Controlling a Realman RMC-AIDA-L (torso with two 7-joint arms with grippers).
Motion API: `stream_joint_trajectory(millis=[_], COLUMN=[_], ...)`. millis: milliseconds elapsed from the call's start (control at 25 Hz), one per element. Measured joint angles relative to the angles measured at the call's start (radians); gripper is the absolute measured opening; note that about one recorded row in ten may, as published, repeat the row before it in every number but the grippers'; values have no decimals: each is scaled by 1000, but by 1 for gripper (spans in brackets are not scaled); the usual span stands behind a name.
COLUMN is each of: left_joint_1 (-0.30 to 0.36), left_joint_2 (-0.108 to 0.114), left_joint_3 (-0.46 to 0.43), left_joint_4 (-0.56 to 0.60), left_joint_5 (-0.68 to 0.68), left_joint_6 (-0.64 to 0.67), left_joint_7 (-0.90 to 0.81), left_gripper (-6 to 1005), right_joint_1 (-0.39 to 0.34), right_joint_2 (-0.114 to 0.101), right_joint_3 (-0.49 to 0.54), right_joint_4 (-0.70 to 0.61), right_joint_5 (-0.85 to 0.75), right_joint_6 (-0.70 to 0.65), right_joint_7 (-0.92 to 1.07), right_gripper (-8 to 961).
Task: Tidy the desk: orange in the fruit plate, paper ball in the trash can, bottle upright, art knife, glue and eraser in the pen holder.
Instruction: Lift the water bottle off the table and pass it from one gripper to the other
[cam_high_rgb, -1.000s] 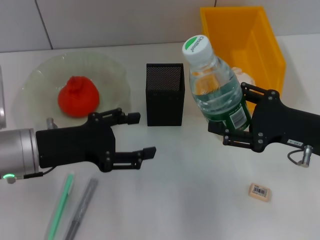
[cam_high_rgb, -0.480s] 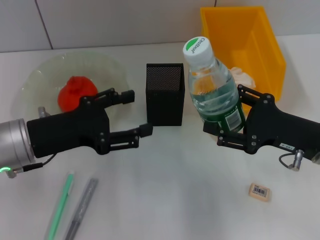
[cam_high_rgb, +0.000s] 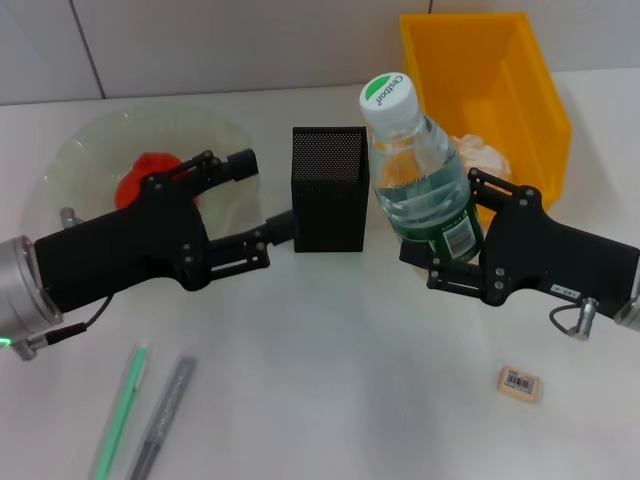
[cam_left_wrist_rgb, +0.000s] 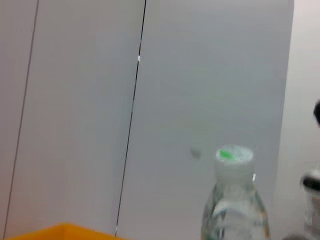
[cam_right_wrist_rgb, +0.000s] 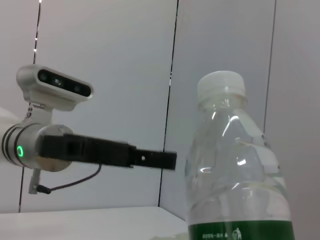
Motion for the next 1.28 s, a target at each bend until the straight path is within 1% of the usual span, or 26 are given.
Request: stream_joint_trajectory(millis=[40,80,120,160,200,360,400,560,600,840,1000,1120,1280], left_joint_1=[0,-1,-2,-2,-2,-6,-13,-19,-25,-43,-72,-76,-76], left_joint_2=[0,0,0,0,0,-2,-3,-4,-6,-6,-8,-8,-8], left_joint_3=[0,0,0,0,1,2,2,6,20,34,33,36,88], left_joint_4=[0,-19,-57,-57,-84,-113,-131,-144,-155,-189,-247,-255,-268], left_joint_5=[0,-26,-82,-82,-122,-150,-160,-172,-194,-214,-234,-249,-320], left_joint_6=[0,14,44,44,65,78,84,90,94,94,95,97,106], left_joint_7=[0,14,39,39,54,64,68,70,72,94,112,116,142], left_gripper=[861,861,860,858,857,852,850,845,844,836,830,826,821], right_joint_1=[0,1,7,7,16,30,46,69,83,105,115,125,139], right_joint_2=[0,0,0,0,0,1,1,1,1,1,1,1,1], right_joint_3=[0,0,0,0,0,1,0,0,-1,-1,-6,-6,-8], right_joint_4=[0,1,8,8,21,41,59,89,107,131,141,156,178], right_joint_5=[0,2,6,6,12,18,18,20,20,21,21,21,21], right_joint_6=[0,0,3,3,10,14,14,14,14,17,25,26,27], right_joint_7=[0,0,0,0,-4,-24,-32,-44,-52,-56,-61,-66,-78], right_gripper=[768,768,768,768,768,769,769,769,769,769,769,769,769])
